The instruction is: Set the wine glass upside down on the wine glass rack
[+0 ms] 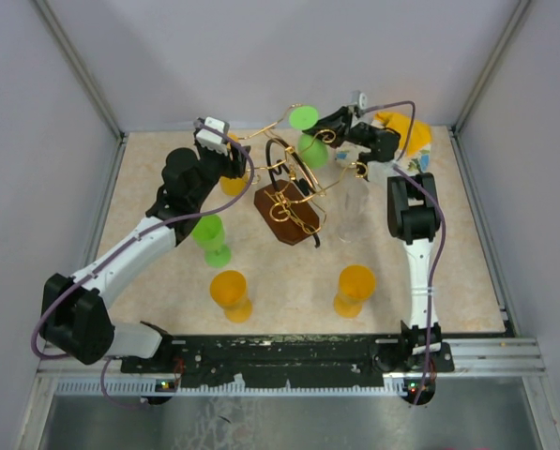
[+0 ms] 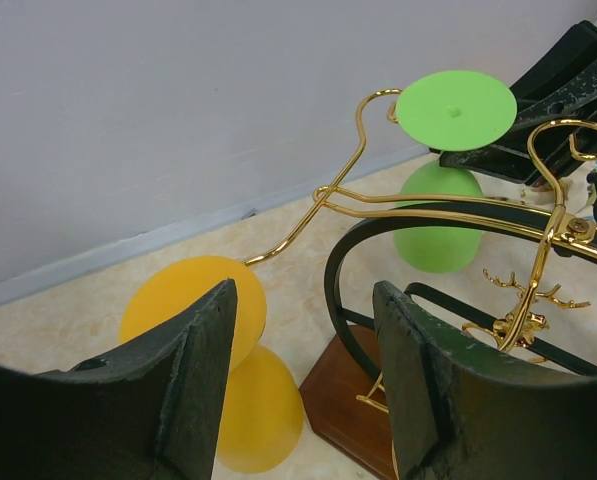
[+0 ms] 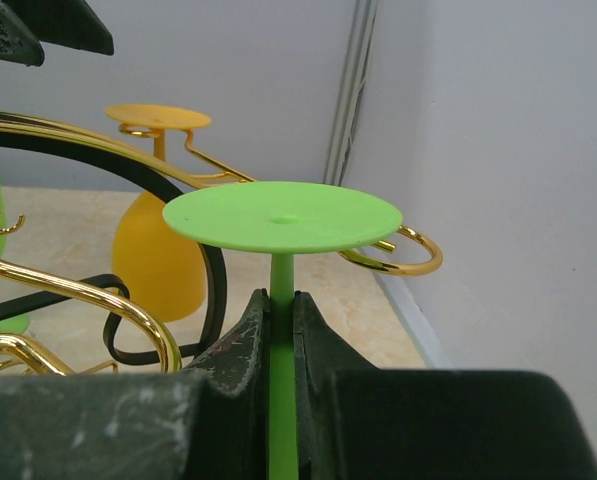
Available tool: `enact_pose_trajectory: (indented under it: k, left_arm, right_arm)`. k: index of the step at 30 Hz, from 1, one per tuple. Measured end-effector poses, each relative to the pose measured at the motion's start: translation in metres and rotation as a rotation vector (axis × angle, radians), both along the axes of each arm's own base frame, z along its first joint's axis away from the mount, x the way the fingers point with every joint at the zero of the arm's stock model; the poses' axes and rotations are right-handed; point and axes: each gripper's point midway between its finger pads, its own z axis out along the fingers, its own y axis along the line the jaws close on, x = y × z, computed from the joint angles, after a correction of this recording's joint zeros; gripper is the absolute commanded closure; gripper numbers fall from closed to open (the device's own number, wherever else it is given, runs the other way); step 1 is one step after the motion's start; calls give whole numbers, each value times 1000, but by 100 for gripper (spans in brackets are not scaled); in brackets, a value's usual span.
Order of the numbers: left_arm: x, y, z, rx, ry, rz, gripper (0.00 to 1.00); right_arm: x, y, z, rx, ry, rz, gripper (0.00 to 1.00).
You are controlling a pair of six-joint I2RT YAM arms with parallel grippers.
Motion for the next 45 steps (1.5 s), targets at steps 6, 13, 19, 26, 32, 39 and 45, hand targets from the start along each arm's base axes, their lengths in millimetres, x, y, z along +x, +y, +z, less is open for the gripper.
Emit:
enact_pose_trajectory:
  k: [6,13,19,26,32,39,45]
  left_arm:
    - [0,0,0,0,-1,-3,37]
    - [-1,-1,1,1,-2,-8,37]
    - [0,-2,0,2,0,-11,37]
    - [2,-4,-6,8,11,-15,37]
    - [3,-5,-10,13,19,-19,37]
    - [4,-6,-11,16,21,-19,37]
    - [4,-5,-11,20,19,-18,37]
  right_arm:
    - [-4,5,5,-9,-11,26,100]
    - [1,12,9,-2,-24,50,100]
    - [3,17,-3,-13,0,73,100]
    - [5,19,-8,-20,10,88,100]
    - [4,21,2,-14,-16,93,100]
    - [5,32,3,4,-27,106,100]
    - [8,37,-13,2,-12,107,100]
